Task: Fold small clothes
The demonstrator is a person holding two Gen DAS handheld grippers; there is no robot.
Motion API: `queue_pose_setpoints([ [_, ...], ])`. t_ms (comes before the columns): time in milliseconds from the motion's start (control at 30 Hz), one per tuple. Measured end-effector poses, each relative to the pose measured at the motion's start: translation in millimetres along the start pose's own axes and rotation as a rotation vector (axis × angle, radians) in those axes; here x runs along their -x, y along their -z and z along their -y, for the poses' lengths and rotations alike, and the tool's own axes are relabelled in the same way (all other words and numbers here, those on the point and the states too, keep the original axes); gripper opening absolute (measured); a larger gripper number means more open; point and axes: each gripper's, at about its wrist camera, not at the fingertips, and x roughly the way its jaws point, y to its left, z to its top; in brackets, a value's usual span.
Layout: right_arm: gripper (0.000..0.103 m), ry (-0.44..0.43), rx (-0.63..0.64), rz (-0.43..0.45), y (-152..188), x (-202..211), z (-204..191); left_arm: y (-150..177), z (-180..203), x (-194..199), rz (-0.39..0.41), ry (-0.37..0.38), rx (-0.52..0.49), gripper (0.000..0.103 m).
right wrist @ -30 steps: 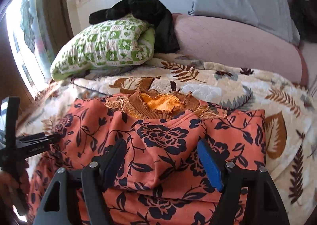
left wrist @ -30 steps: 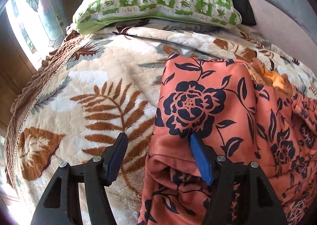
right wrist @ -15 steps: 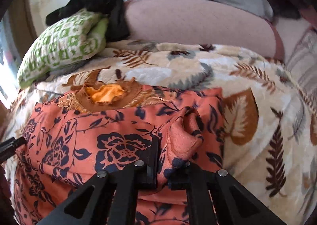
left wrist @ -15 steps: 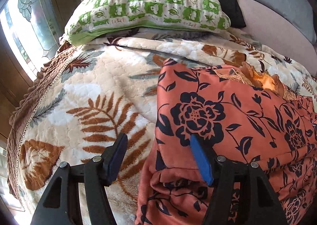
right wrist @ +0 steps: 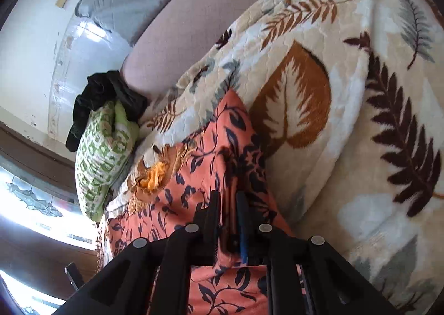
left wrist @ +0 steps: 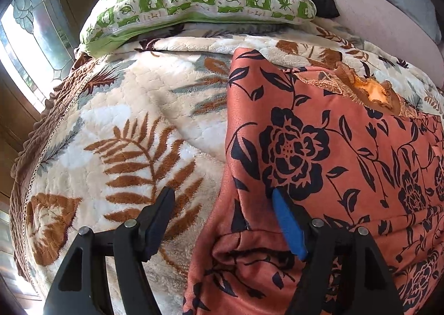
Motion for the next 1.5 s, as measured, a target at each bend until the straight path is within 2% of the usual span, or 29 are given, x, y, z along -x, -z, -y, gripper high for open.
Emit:
queue_pose_setpoints([
  [67,0.014,0.013,0.002,0.091,-6,13,0,0,0,2,0.004,-0.011,0.004,0.074],
  [133,0.014,-0.049,0.049,0.124,-6,16,-10,0,3,11,0.039,-0.038,-0.003,0.074],
  [200,0.014,-0.065,0.141,0.076,-3,4,-28,-2,9,26,0.099,-0.045,-0.022,0.074],
  [300,0.014,-0.032,0.245,-0.007,8,-29,-55,-4,21,39,0.151,0.011,-0.044,0.074],
  [367,0.014,0.057,0.266,-0.071,18,-58,-55,-2,31,28,0.106,0.011,-0.081,0.074],
  [433,0.012,0.144,0.295,-0.116,28,-81,-45,2,37,2,0.004,-0.035,-0.111,0.075],
  [467,0.012,0.143,0.324,-0.086,32,-77,-47,3,34,-1,0.003,-0.019,-0.088,0.076],
  [533,0.014,0.163,0.362,-0.086,33,-68,-61,0,27,7,0.006,0.012,-0.041,0.076],
  [600,0.014,0.045,0.375,-0.062,38,-55,-70,-2,26,12,0.032,0.034,-0.029,0.076],
  [633,0.014,-0.009,0.377,-0.072,42,-54,-73,-1,28,11,0.031,0.021,-0.037,0.076],
  [667,0.017,-0.032,0.381,-0.119,48,-60,-79,1,31,7,0.016,0.001,-0.052,0.076],
  [733,0.019,-0.023,0.413,-0.251,64,-81,-86,4,35,-1,0.009,-0.017,-0.076,0.077],
  [767,0.02,0.015,0.446,-0.263,72,-88,-87,5,35,0,0.015,-0.02,-0.081,0.077],
  [800,0.02,0.021,0.48,-0.223,77,-84,-90,4,34,2,0.011,-0.017,-0.078,0.077],
  [867,0.02,0.043,0.486,-0.235,79,-76,-94,4,28,9,0.013,0.014,-0.053,0.077],
  [967,0.02,-0.02,0.449,-0.219,75,-50,-91,9,17,18,0.009,0.02,-0.018,0.077],
  [1100,0.02,-0.035,0.415,-0.217,74,-17,-81,23,-7,31,0.001,0.011,0.018,0.077],
  [1200,0.021,-0.048,0.359,-0.207,75,9,-65,46,-31,45,0.01,0.021,0.053,0.077],
  [1233,0.028,-0.049,0.345,-0.199,77,18,-57,57,-40,50,0.014,0.032,0.063,0.077],
  [1300,0.062,-0.049,0.318,-0.187,85,38,-42,79,-54,58,0.012,0.062,0.077,0.077],
  [1333,0.084,-0.051,0.305,-0.173,90,49,-35,91,-62,62,0.009,0.08,0.085,0.077],
  [1400,0.084,-0.054,0.301,-0.132,97,72,-24,114,-75,70,0.0,0.152,0.115,0.077],
  [1500,0.084,-0.076,0.257,-0.115,103,101,2,145,-95,80,-0.034,0.324,0.188,0.077],
])
